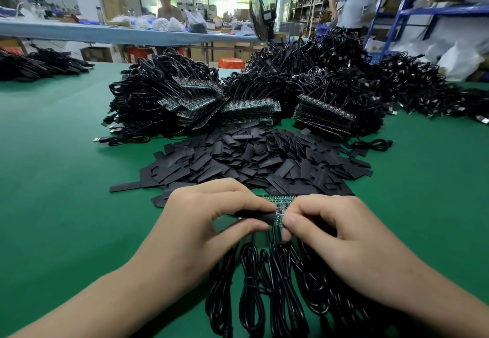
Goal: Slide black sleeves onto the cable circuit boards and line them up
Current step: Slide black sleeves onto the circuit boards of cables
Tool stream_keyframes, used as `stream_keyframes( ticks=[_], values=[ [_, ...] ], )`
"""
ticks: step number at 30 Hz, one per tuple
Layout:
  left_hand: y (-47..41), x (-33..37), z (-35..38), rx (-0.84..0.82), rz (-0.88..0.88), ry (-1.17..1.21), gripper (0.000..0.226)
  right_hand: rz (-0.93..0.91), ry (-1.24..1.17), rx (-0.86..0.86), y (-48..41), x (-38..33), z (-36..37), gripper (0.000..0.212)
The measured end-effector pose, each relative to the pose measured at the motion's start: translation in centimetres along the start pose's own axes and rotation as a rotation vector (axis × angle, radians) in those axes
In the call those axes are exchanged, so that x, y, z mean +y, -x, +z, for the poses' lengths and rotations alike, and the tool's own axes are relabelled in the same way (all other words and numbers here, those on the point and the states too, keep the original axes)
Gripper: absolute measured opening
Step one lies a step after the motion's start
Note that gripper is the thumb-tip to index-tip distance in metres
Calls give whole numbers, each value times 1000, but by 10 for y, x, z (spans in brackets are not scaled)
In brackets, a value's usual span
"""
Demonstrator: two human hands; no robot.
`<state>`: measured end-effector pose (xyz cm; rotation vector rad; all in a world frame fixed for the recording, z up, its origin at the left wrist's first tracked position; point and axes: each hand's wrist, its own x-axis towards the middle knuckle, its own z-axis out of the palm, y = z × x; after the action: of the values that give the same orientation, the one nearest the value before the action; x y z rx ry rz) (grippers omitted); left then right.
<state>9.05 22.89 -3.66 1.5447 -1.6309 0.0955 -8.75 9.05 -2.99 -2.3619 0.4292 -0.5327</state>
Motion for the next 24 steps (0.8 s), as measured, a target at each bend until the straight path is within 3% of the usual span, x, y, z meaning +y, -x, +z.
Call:
stream_keyframes(
  ticks=[7,15,19,24],
  values=[
    [0,2,1,-10,58,-66,22,14,-40,-18,0,-2,-1,24],
    [0,2,3,54,-2,-7,21,-40,247,141,1,-3,4,33],
    [0,-1,2,105,-75,-1,19,-66,174,214,1,-2,0,23],
    [0,-1,2,118,-134,54,22,-141,276,278,1,1,1,10]
  ],
)
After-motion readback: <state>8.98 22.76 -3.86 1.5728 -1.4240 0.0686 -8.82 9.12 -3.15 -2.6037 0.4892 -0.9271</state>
